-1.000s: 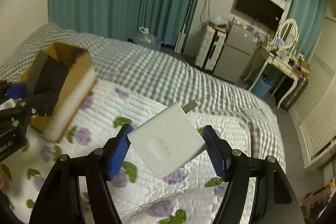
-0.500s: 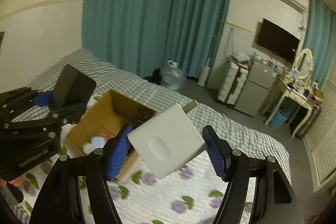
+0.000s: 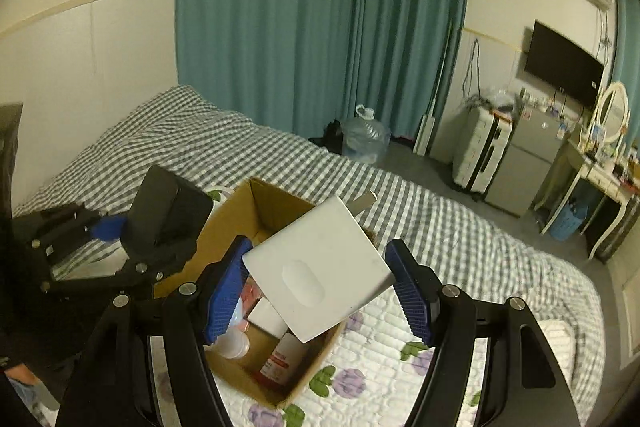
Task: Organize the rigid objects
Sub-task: 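Carry the black charger and white charger over the box, then lower both chargers into the box and open both tools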
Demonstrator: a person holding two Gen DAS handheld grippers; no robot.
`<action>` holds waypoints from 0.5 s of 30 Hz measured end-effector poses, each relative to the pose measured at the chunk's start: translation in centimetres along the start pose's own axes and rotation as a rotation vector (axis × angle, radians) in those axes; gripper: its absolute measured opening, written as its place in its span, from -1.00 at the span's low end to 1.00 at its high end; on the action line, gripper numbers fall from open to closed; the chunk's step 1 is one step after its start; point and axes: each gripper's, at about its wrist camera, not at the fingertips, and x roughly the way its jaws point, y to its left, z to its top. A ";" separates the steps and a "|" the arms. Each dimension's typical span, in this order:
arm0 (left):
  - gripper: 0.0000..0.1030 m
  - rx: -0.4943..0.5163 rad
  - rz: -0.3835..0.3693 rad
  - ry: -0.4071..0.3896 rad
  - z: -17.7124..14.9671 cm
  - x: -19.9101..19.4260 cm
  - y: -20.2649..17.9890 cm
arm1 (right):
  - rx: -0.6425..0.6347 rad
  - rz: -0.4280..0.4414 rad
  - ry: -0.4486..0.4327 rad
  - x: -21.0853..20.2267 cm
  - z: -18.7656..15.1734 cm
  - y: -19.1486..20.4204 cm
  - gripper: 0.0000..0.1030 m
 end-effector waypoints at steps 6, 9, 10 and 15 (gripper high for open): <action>-0.18 0.002 -0.009 0.048 -0.8 4.1 0.5 | 0.045 0.012 0.050 5.2 -0.8 -1.1 0.34; -0.18 0.002 -0.009 0.078 -0.9 6.0 0.8 | 0.042 0.019 0.071 7.5 -0.8 -1.2 0.34; -0.18 0.005 -0.009 0.086 -0.9 6.5 0.8 | 0.040 0.015 0.076 8.1 -0.8 -1.1 0.34; -0.18 -0.003 -0.012 0.132 -1.1 8.3 1.0 | 0.052 0.009 0.103 11.1 -0.2 -0.9 0.34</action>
